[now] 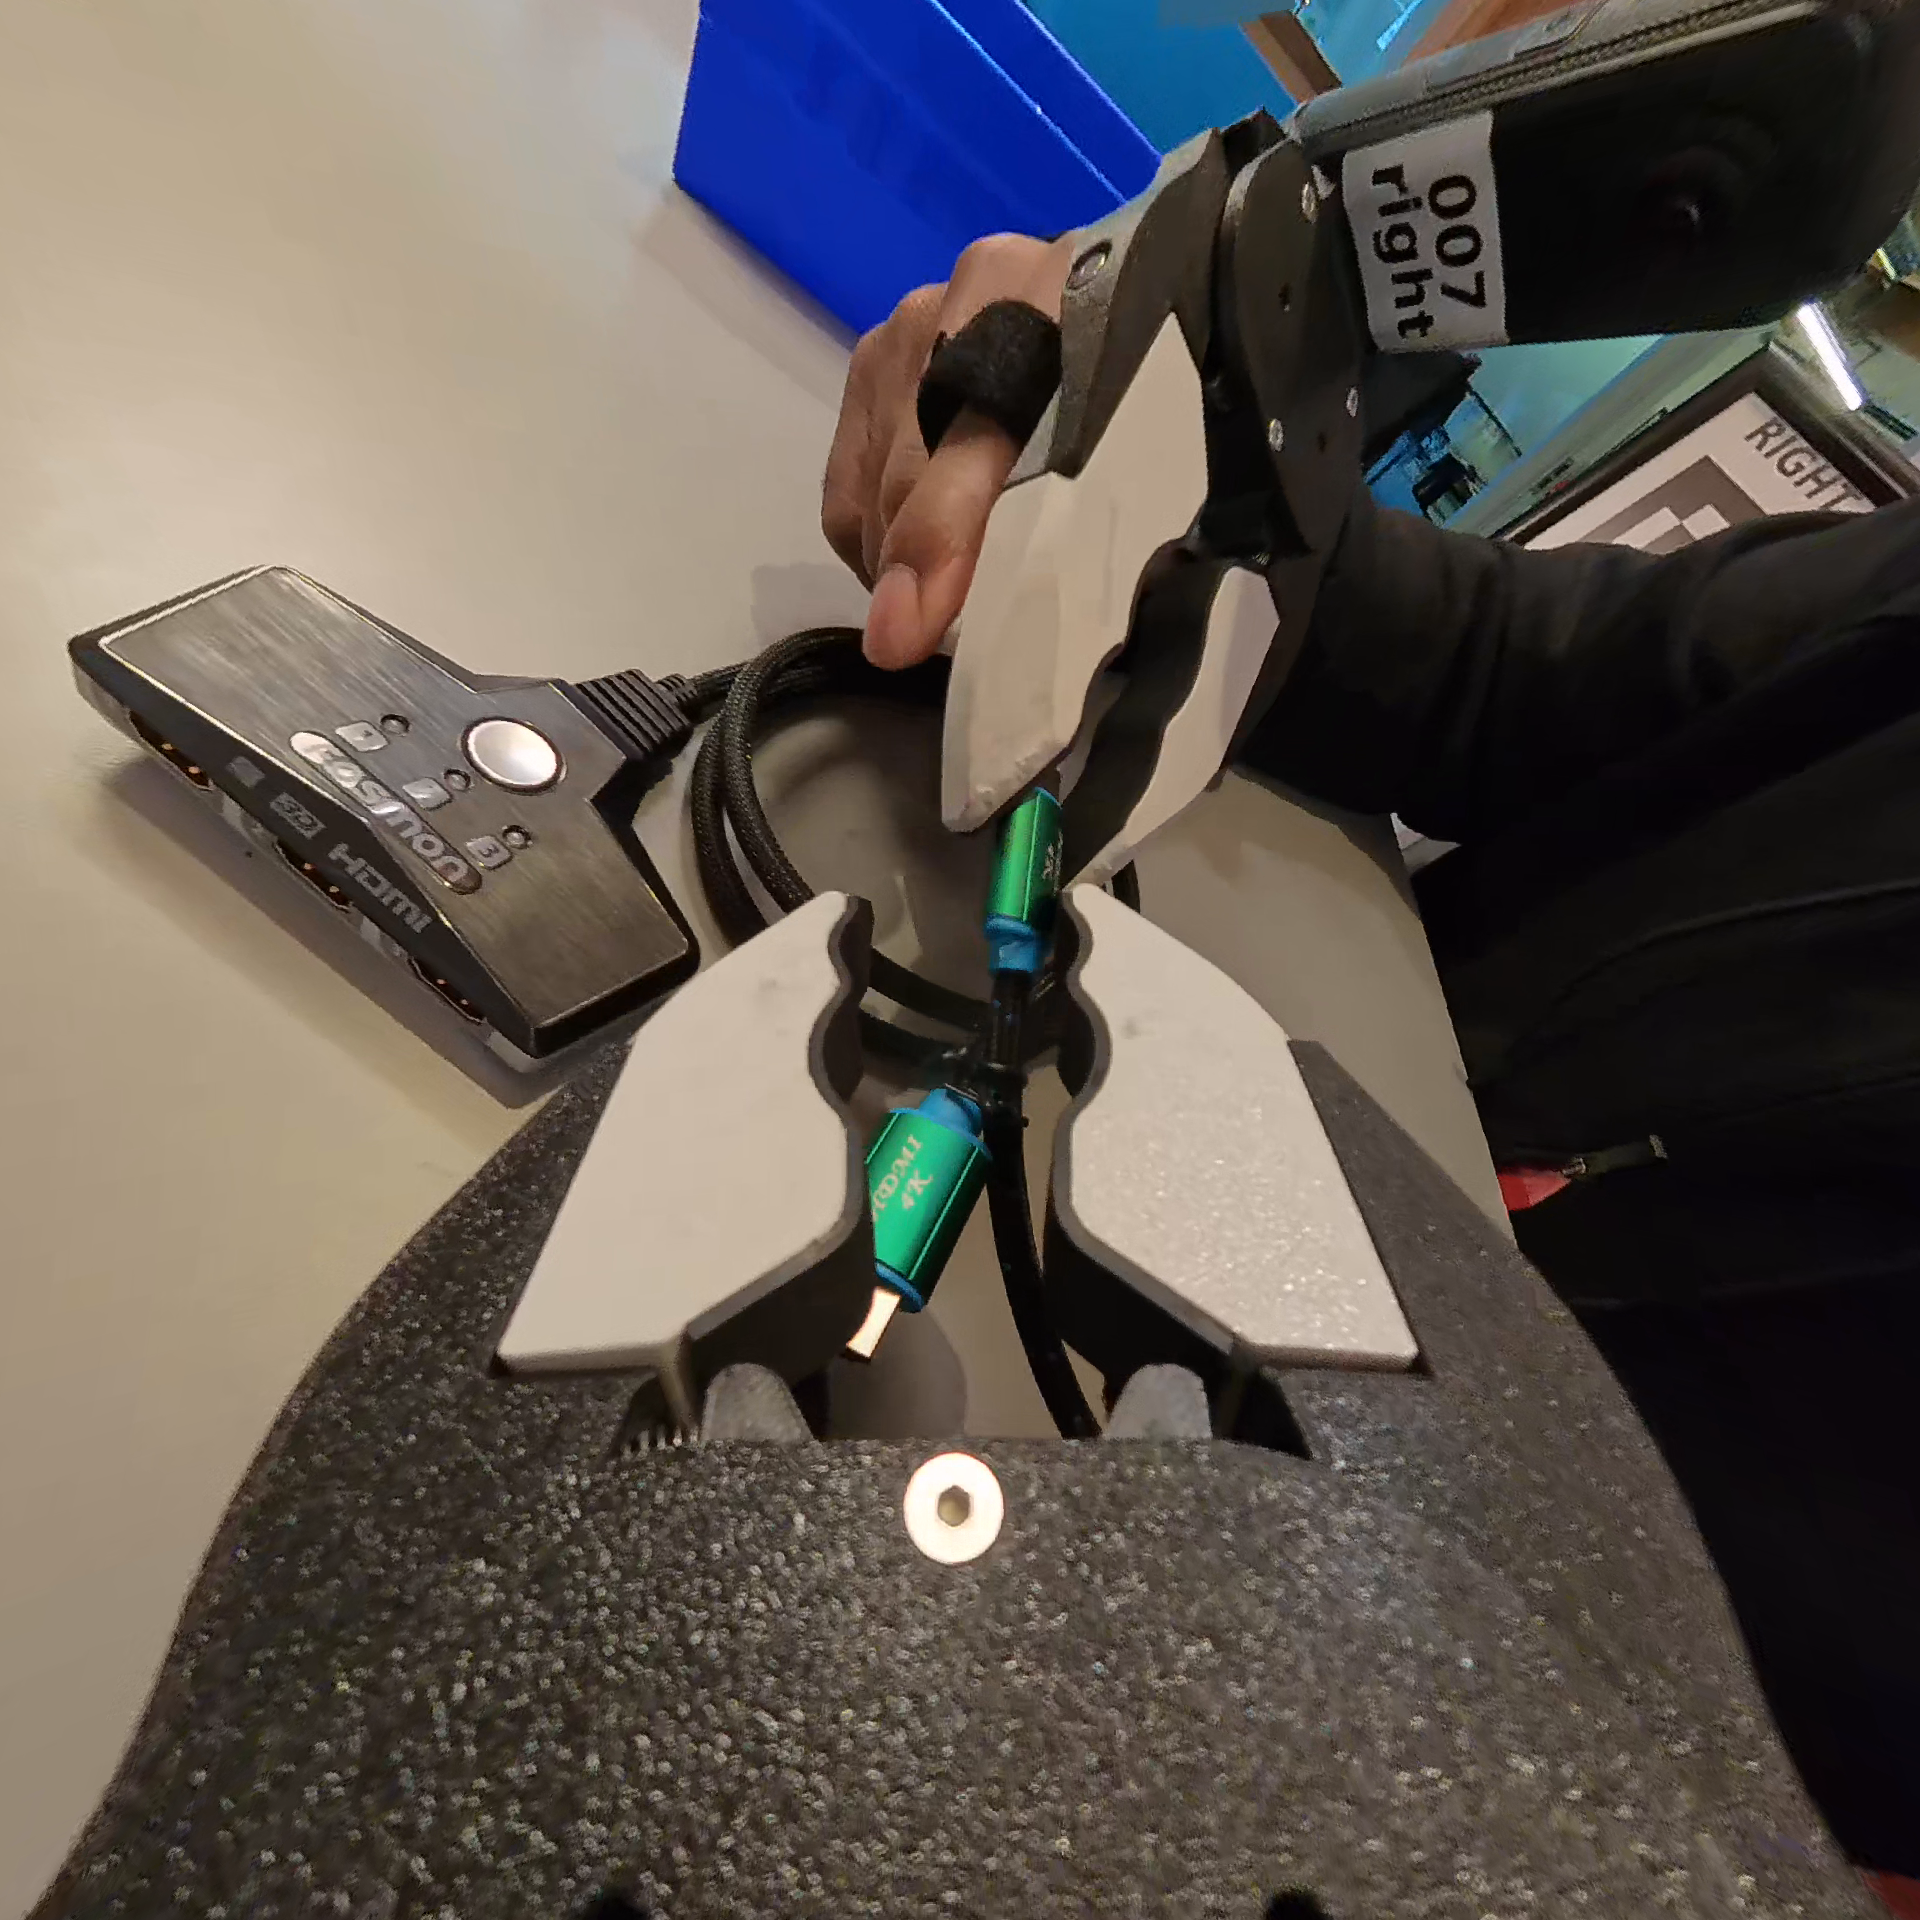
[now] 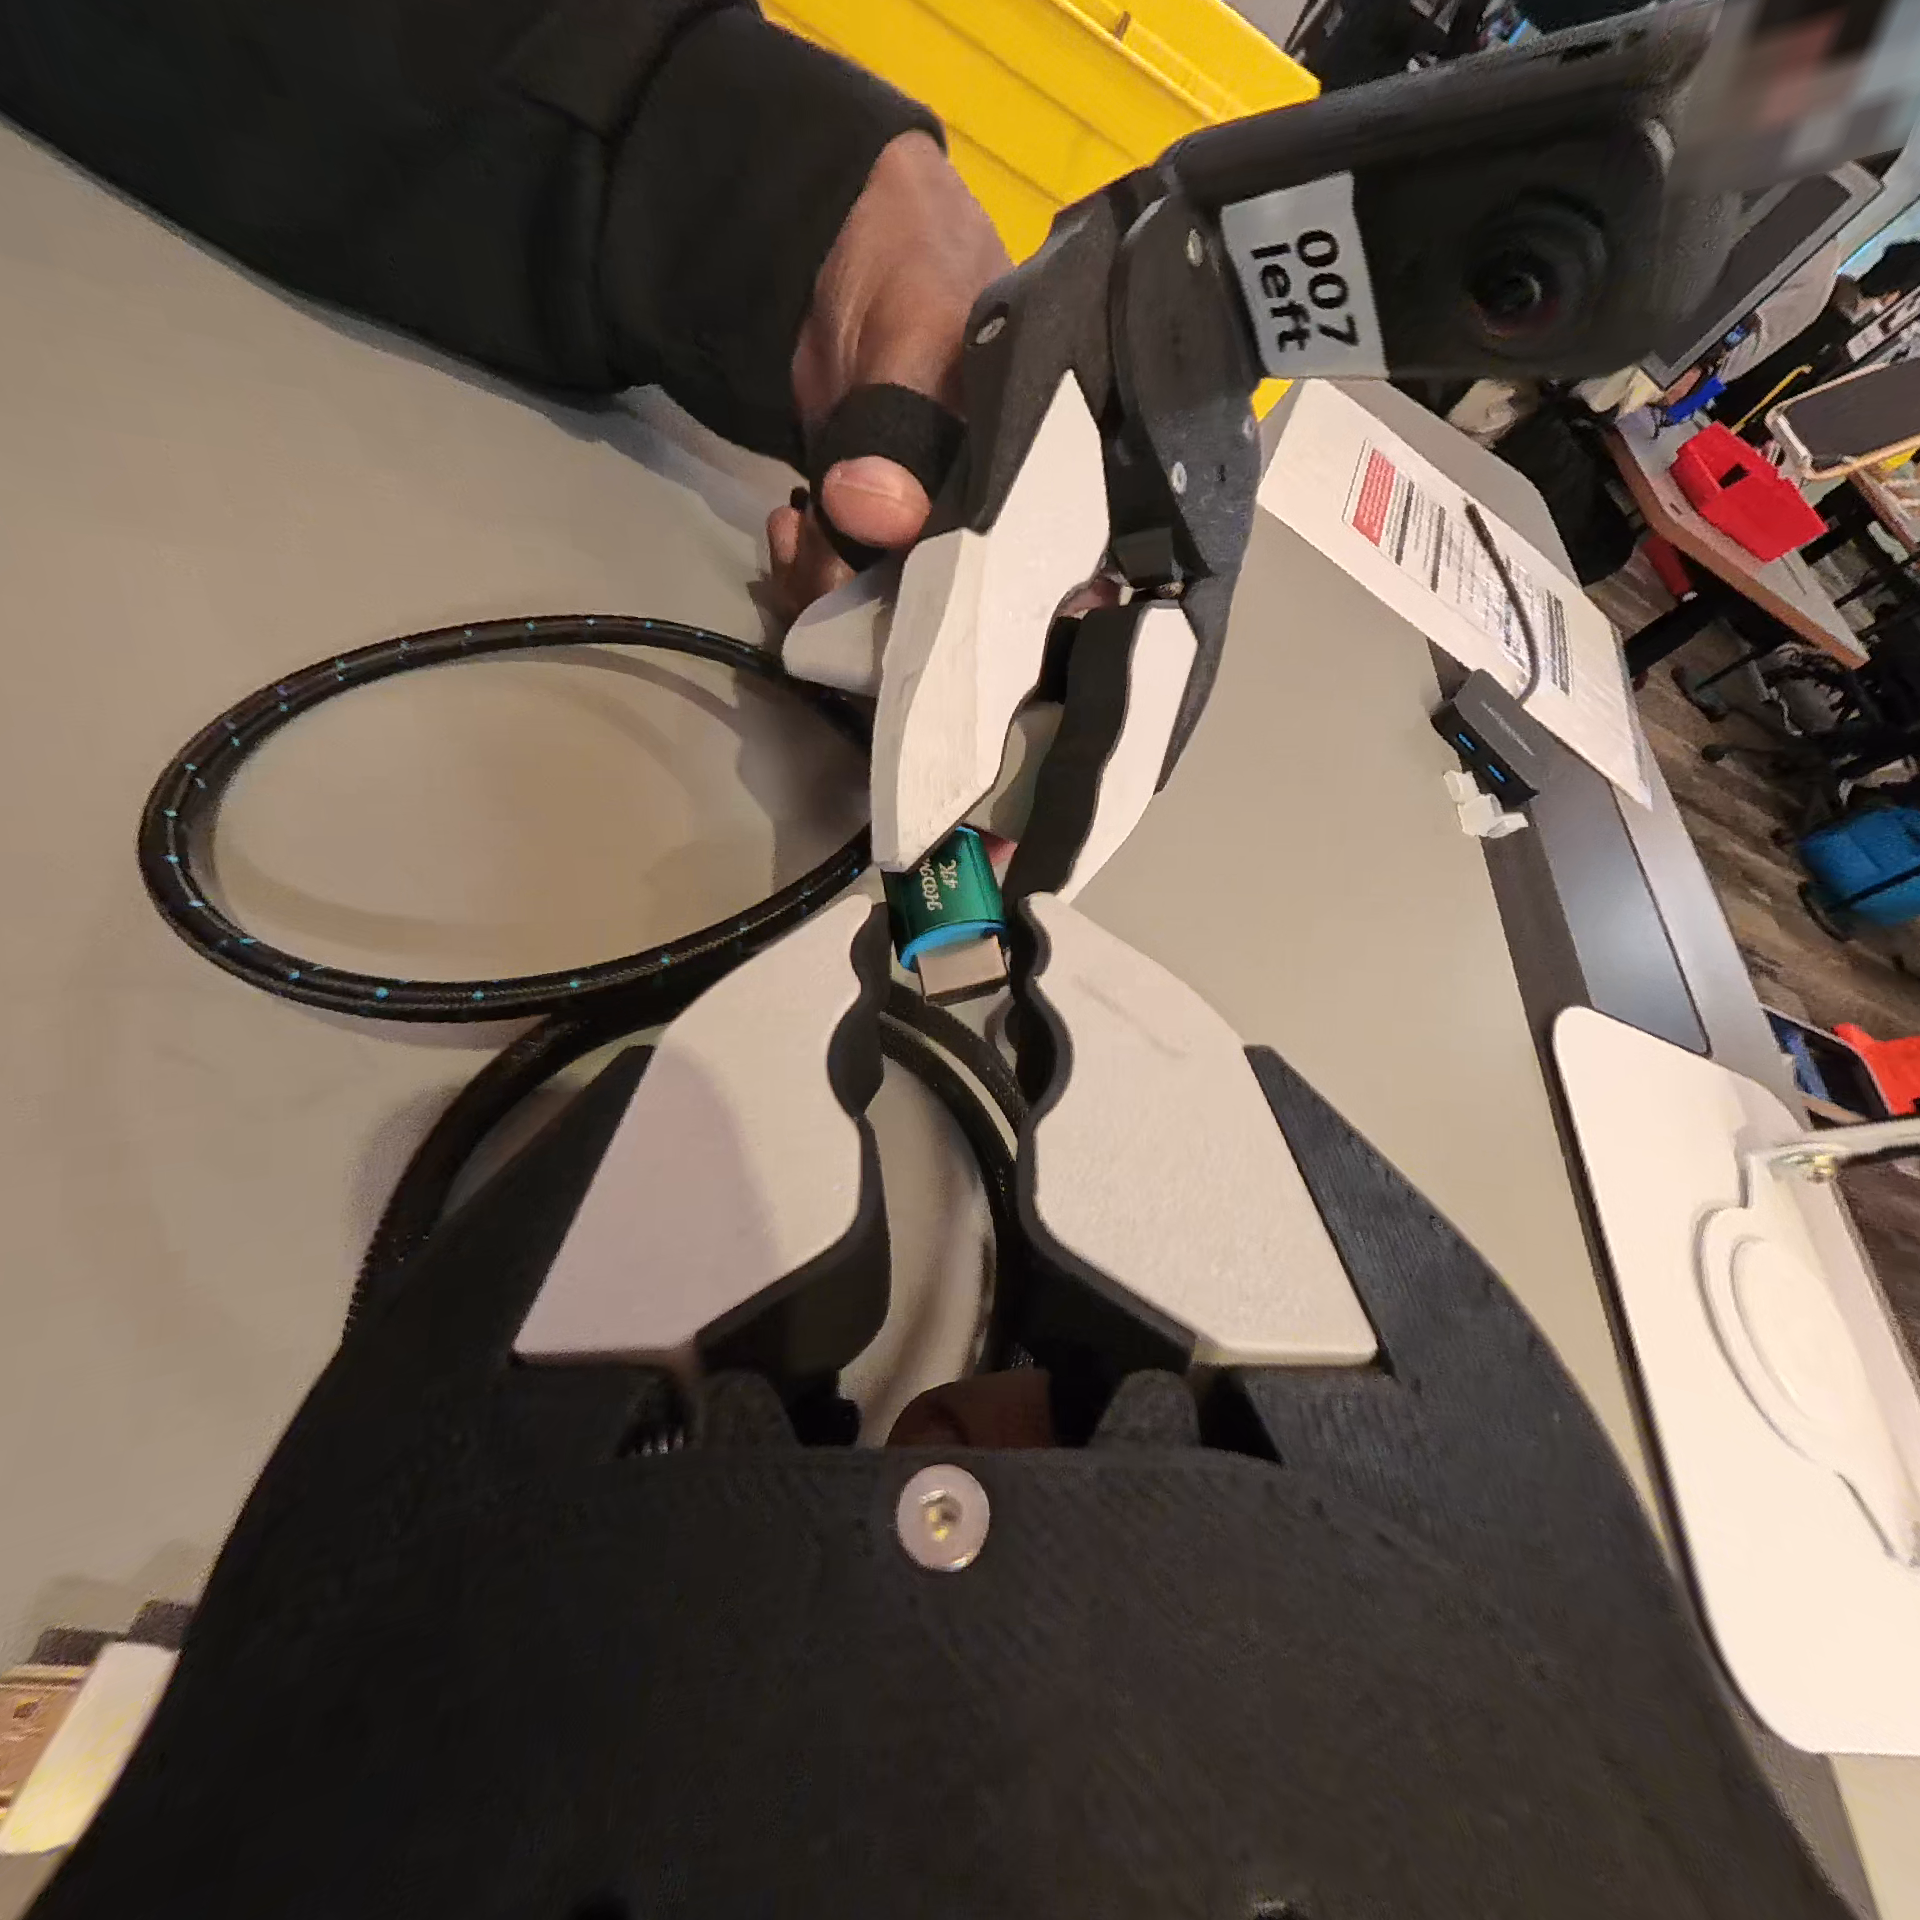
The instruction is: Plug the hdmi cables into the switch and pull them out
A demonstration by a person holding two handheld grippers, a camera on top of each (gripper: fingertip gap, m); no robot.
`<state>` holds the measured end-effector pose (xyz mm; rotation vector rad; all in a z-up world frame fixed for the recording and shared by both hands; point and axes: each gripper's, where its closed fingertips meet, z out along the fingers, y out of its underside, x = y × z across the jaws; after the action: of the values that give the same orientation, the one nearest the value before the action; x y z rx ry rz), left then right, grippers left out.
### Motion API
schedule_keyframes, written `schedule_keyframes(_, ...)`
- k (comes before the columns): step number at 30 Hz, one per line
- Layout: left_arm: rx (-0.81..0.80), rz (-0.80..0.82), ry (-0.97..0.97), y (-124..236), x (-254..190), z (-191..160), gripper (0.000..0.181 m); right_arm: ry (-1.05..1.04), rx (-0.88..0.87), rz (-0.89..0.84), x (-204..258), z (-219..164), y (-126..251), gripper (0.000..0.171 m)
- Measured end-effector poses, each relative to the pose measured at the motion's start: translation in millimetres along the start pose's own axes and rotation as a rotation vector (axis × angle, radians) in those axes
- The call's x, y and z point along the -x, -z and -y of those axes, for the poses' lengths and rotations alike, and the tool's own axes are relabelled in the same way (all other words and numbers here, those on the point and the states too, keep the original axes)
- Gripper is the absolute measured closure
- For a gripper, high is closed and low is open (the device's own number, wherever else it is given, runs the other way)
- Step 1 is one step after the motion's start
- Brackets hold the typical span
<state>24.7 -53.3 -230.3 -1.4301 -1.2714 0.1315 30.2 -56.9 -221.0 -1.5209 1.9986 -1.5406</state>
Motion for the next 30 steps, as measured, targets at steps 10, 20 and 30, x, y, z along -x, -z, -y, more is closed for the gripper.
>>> schedule_keyframes(10, -0.033, -0.035, -0.024, 10, -6, 3, 0.170, -0.096, 0.052, -0.082, -19, -8, 2, 0.141)
schedule_keyframes(20, -0.063, 0.085, 0.129, 58, 28, -2, 0.170, -0.781, 0.391, -0.026, -52, -83, 6, 0.115)
schedule_keyframes(30, -0.020, 0.175, 0.203, 64, 51, -14, 0.170, -0.635, 0.500, 0.152, -29, -80, -21, 0.132)
